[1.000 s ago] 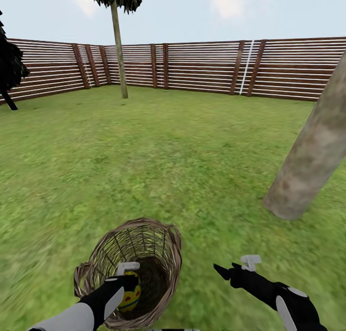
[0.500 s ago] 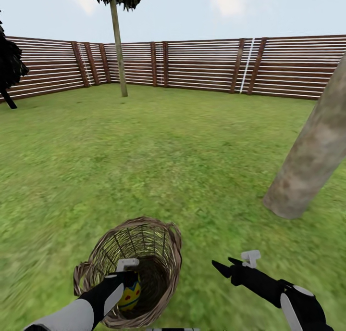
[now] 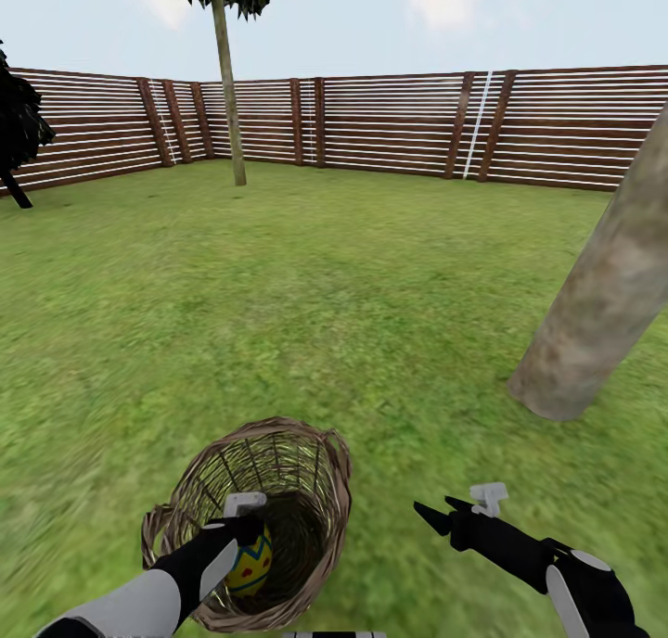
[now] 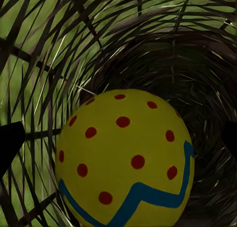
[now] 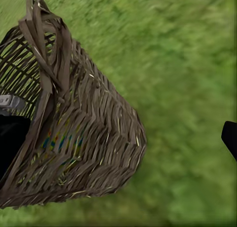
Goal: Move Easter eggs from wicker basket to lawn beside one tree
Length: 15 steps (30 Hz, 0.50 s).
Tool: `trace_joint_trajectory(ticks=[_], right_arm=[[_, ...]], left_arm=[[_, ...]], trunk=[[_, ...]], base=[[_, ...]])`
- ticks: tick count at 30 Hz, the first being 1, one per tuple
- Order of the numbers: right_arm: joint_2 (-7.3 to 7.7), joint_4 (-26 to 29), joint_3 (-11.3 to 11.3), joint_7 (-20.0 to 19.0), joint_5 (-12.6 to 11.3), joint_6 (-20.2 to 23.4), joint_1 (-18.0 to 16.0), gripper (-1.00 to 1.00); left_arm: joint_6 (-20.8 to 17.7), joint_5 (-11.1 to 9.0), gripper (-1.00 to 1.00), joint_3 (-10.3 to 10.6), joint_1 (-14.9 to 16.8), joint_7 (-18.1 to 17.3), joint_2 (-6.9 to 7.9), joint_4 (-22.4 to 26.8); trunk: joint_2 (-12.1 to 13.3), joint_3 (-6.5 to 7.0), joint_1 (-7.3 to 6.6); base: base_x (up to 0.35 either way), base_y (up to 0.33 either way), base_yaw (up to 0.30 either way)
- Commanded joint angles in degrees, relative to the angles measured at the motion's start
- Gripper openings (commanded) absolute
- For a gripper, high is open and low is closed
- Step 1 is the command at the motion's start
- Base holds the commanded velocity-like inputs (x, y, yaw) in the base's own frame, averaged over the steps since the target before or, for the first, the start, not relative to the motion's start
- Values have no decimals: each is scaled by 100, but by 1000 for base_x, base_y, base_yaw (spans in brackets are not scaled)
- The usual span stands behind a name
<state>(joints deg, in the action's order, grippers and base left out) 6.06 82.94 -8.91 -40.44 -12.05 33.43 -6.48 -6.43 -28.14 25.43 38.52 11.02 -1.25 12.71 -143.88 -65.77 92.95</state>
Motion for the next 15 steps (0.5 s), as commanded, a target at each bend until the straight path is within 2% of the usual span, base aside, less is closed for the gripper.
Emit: trace_joint_trajectory(ticks=[1, 15], right_arm=[[0, 2, -6, -7, -35, 41, -3, 100], [0, 2, -6, -7, -35, 41, -3, 100]], left_arm=[[-28, -42, 100, 48, 1, 40, 3, 13], [-28, -42, 100, 48, 1, 40, 3, 13]], trunk=[[-2, -5, -1], [-2, -5, -1]], base=[[0, 0, 0], [0, 0, 0]])
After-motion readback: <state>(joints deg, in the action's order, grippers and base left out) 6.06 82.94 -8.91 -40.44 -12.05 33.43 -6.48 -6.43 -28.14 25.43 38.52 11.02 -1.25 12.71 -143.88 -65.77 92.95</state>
